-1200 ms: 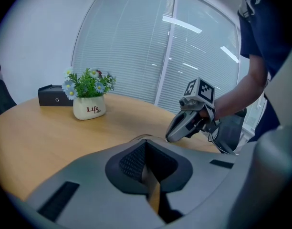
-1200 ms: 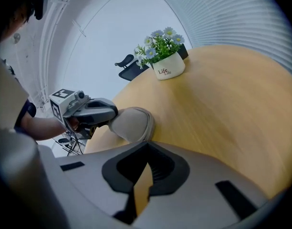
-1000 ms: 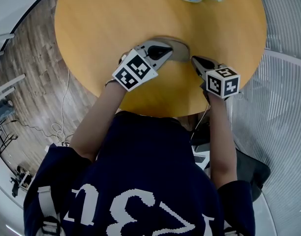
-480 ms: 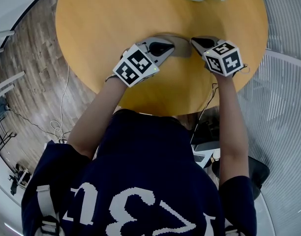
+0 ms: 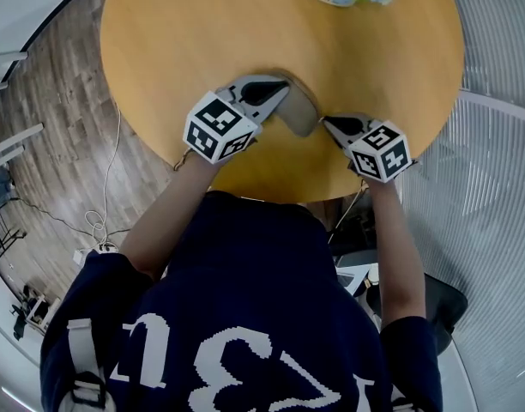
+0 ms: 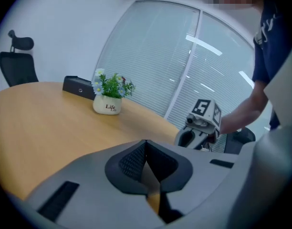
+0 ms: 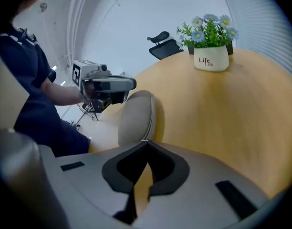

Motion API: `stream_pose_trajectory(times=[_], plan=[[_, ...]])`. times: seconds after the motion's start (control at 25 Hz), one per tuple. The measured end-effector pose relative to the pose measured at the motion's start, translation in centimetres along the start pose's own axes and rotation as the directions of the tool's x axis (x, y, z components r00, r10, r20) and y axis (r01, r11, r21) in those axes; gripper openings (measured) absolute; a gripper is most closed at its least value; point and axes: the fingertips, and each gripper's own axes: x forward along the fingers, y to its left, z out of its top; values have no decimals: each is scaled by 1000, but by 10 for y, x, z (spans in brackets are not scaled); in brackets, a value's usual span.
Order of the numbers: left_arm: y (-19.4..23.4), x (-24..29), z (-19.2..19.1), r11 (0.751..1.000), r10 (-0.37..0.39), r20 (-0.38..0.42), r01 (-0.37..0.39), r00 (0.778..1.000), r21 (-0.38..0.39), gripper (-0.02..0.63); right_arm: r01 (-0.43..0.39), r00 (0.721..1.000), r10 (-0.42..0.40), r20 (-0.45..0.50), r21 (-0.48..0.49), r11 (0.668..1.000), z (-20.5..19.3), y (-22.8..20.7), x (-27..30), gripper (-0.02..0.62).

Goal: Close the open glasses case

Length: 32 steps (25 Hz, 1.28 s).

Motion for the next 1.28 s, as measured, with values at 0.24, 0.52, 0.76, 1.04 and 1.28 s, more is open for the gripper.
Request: stream_pose_trajectory(times=[0.24,0.52,0.76,1.04,1.28], plan=[[-13,-9,-20,996,70,16,-69,997,-61,15,-57,993,41,111,148,987,-10,51,23,21],[-21,-10,-25,993,74,-2,-74,997,92,15,-94,990,79,118,129,987,-8,82,41,21],[-17,-8,-26,986,104,11,-104,995,130,14,-84,987,68,147,107,991,-6,79,40,21],[-18,-5,-24,979,148,39,-152,988,136,12,-20,985,-1,173,122,992,-9,64,28,21],[-23,-2,-23,970,160,67,-170,985,172,12,45,988,-62,139,122,992,-12,43,18,21]])
